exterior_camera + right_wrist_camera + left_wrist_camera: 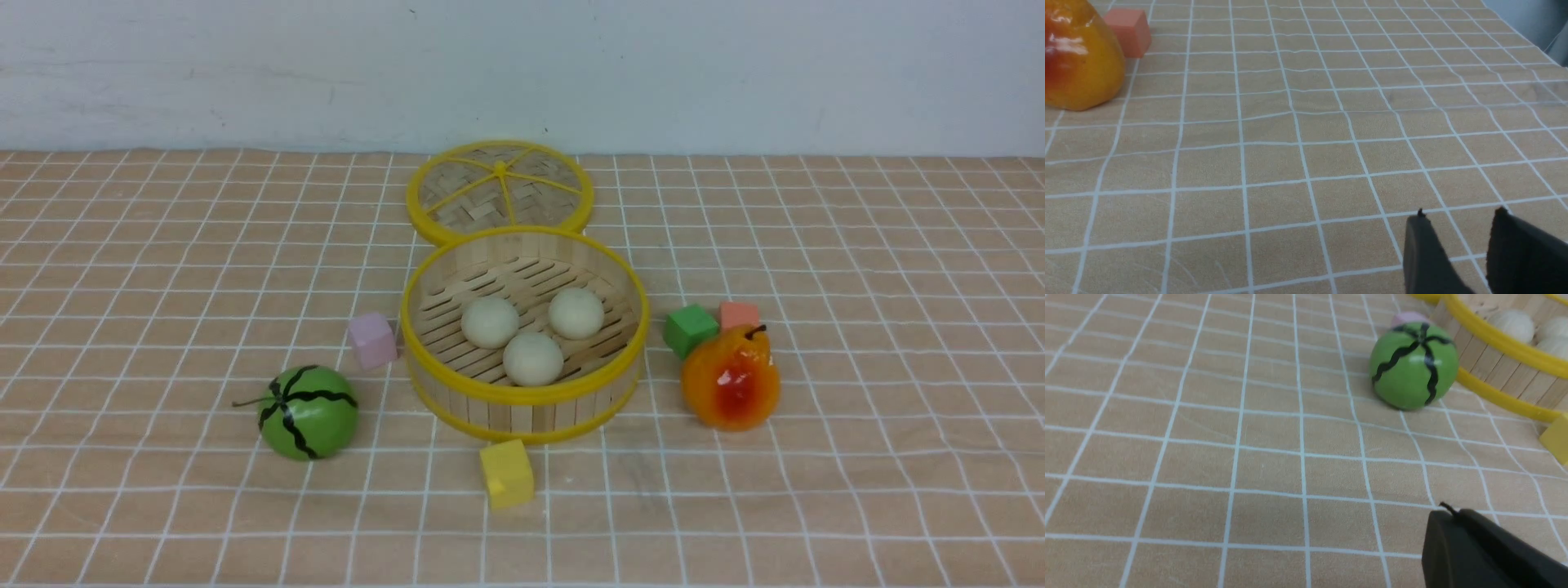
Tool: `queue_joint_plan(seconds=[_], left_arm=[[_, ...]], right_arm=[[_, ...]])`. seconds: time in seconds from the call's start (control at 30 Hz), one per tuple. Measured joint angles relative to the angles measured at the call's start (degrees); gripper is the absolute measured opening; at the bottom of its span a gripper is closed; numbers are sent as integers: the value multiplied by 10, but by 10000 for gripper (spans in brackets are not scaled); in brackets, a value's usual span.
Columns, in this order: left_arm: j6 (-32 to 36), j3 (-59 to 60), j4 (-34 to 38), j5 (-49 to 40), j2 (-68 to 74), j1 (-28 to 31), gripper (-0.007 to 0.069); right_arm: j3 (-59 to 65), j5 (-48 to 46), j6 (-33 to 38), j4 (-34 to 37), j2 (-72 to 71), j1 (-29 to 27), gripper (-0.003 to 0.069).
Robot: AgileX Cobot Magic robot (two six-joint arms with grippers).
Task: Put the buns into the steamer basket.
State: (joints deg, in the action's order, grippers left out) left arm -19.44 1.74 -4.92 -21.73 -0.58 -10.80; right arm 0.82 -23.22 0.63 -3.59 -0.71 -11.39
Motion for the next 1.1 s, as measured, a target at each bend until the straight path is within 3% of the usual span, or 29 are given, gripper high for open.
queue_joint_plan(seconds=[1.1], left_arm=[[1, 0, -13, 2, 0, 1, 12]], right_arm=[[0, 0, 0, 0, 0, 0, 241]])
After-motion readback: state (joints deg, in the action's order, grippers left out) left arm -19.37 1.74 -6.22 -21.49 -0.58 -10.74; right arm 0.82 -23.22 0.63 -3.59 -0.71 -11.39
